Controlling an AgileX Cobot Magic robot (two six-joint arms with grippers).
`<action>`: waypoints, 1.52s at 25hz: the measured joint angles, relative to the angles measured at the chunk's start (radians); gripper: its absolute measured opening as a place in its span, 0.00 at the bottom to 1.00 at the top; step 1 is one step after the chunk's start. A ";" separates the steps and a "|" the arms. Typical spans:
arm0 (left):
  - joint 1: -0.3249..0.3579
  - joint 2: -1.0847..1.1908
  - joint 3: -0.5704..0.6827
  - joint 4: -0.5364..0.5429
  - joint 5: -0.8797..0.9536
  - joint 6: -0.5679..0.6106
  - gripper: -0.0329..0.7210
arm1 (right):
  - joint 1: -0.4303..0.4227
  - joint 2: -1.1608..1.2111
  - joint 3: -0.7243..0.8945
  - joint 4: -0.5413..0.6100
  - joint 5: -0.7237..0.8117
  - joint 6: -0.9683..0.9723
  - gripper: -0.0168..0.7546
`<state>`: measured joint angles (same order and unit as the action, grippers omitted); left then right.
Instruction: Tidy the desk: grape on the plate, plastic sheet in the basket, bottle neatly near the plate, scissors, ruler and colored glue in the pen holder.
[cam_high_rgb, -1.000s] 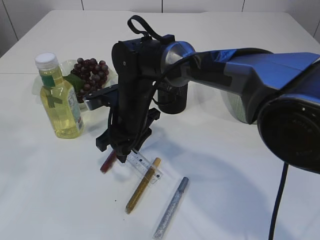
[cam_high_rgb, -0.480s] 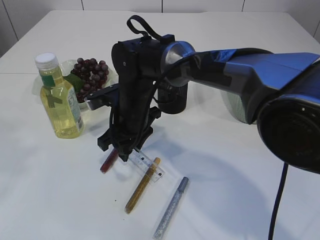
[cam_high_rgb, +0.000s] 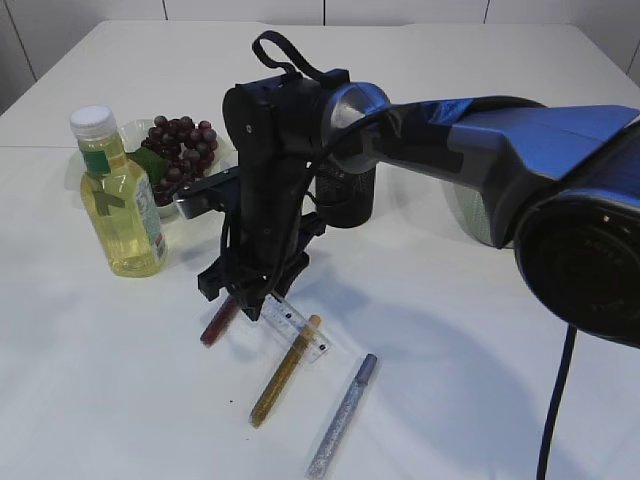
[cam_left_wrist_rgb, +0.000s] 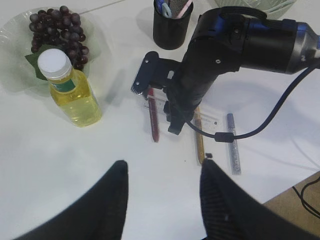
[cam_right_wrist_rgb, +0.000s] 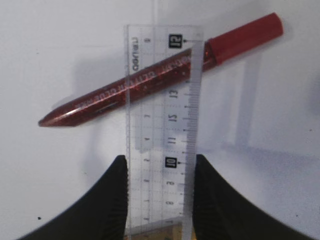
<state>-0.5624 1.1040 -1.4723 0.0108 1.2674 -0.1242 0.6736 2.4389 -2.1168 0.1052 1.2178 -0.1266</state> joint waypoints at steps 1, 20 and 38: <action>0.000 0.000 0.000 0.000 0.000 0.000 0.51 | 0.000 0.000 0.000 -0.009 0.000 0.005 0.41; 0.000 0.000 0.000 -0.005 0.000 0.000 0.51 | 0.000 0.000 0.000 -0.016 0.000 0.022 0.41; 0.000 0.000 0.000 0.014 0.000 0.000 0.51 | 0.000 -0.112 0.000 -0.043 0.004 0.045 0.41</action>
<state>-0.5624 1.1040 -1.4723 0.0248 1.2674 -0.1242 0.6736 2.3272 -2.1168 0.0624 1.2213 -0.0818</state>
